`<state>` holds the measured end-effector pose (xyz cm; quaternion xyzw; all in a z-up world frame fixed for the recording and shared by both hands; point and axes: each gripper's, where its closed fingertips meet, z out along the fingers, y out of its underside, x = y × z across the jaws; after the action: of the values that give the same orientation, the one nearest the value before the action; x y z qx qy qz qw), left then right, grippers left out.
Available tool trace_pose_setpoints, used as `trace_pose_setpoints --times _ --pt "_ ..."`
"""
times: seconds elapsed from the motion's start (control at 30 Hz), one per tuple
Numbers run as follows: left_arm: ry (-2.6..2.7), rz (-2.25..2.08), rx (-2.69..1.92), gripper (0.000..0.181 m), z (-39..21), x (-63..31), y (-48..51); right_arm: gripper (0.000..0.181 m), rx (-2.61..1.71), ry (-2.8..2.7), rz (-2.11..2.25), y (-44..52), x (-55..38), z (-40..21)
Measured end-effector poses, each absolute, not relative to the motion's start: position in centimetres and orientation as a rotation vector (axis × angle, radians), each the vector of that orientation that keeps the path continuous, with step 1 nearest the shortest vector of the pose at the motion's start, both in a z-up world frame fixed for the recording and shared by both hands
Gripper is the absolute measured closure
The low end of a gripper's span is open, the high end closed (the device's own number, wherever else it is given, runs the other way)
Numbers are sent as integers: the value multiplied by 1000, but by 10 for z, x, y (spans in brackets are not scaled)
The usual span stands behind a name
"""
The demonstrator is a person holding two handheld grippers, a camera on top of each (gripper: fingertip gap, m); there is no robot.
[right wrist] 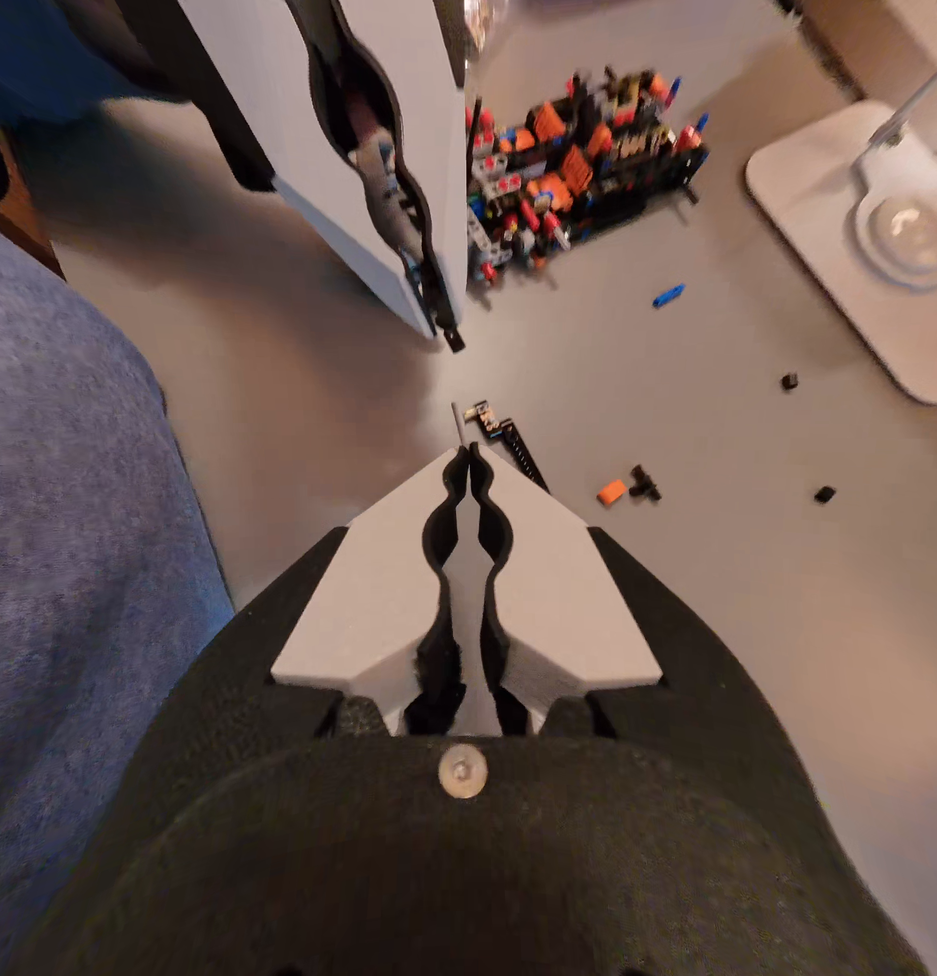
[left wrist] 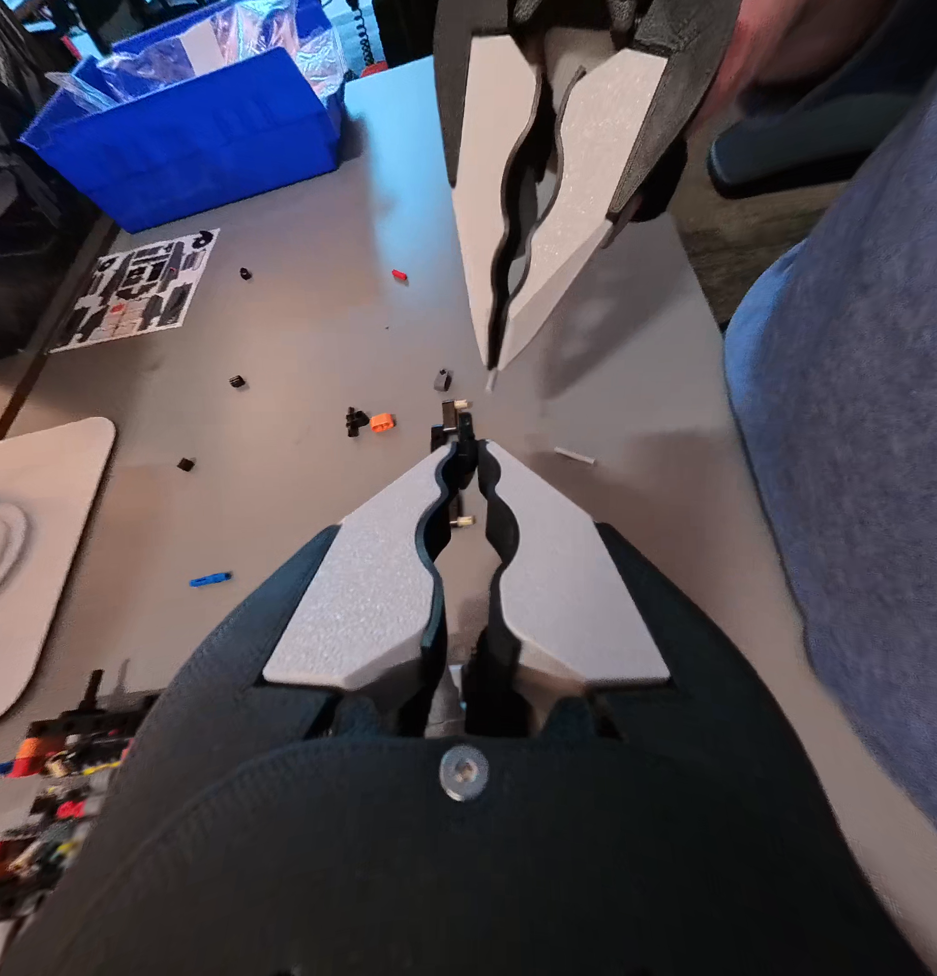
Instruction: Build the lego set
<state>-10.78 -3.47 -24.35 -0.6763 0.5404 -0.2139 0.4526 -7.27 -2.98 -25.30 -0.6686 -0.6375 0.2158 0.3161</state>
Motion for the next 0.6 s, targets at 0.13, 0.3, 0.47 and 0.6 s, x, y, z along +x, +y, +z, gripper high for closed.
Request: trace_pose_setpoints --times 0.13,0.3,0.47,0.6 --pt "1234 -718 -1685 178 -234 -104 -40 181 -1660 -1650 575 -30 -78 -233" --pt "1208 -740 -1722 178 -239 -108 -38 181 -1658 -1671 586 -30 -75 -239" --pt "1128 -767 -1761 178 -243 -124 -41 181 -1721 -1698 690 -47 -63 -254" --pt "1097 -788 -1810 177 -249 -131 -48 175 -1746 -1777 780 -67 -62 -272"
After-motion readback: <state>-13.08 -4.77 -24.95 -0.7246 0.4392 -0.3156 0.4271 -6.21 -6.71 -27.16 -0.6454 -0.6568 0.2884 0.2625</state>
